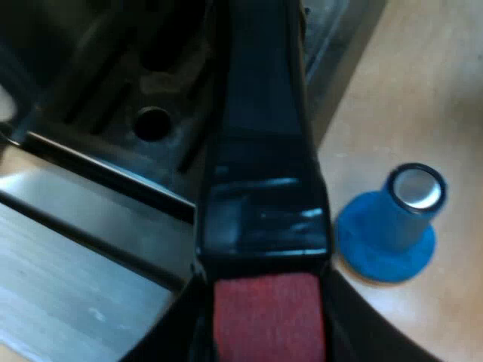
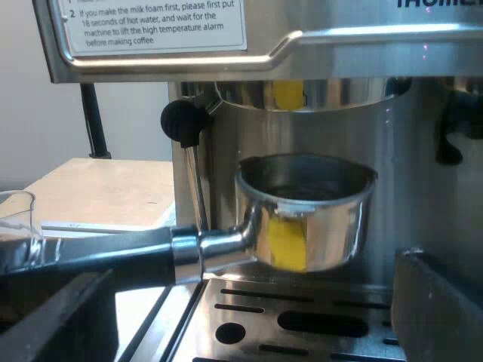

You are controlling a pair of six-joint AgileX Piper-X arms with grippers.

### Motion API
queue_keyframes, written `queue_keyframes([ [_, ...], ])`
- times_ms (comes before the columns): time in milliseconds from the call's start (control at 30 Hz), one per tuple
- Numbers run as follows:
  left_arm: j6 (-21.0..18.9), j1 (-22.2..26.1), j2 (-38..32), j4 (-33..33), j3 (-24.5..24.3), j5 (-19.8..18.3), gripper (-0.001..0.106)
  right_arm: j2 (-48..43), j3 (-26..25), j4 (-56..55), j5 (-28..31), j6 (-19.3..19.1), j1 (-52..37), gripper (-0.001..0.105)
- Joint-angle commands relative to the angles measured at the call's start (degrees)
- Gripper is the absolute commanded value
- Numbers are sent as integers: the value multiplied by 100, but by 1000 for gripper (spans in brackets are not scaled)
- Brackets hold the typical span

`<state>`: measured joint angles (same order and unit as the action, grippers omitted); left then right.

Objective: Put the handle in the coffee machine

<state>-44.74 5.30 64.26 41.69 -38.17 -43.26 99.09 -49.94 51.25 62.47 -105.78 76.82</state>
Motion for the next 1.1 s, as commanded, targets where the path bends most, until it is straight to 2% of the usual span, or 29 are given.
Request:
queue_keyframes([
  [33, -38, 4, 20, -310, -82, -459, 0, -26, -29, 27, 35, -21, 0, 74],
  [233, -346, 4, 215, -737, -82, -565, 0, -26, -29, 27, 35, -21, 0, 74],
  [433, -333, 4, 307, -708, -205, -529, 0, -26, -29, 27, 35, -21, 0, 74],
  [533, -273, 4, 475, -468, -517, -513, 0, -26, -29, 27, 35, -21, 0, 74],
  [700, 121, 4, 723, 67, -851, -490, 0, -26, -29, 27, 35, -21, 0, 74],
  [1100, -27, 4, 747, 0, -900, -487, 0, -26, -29, 27, 35, -21, 0, 74],
])
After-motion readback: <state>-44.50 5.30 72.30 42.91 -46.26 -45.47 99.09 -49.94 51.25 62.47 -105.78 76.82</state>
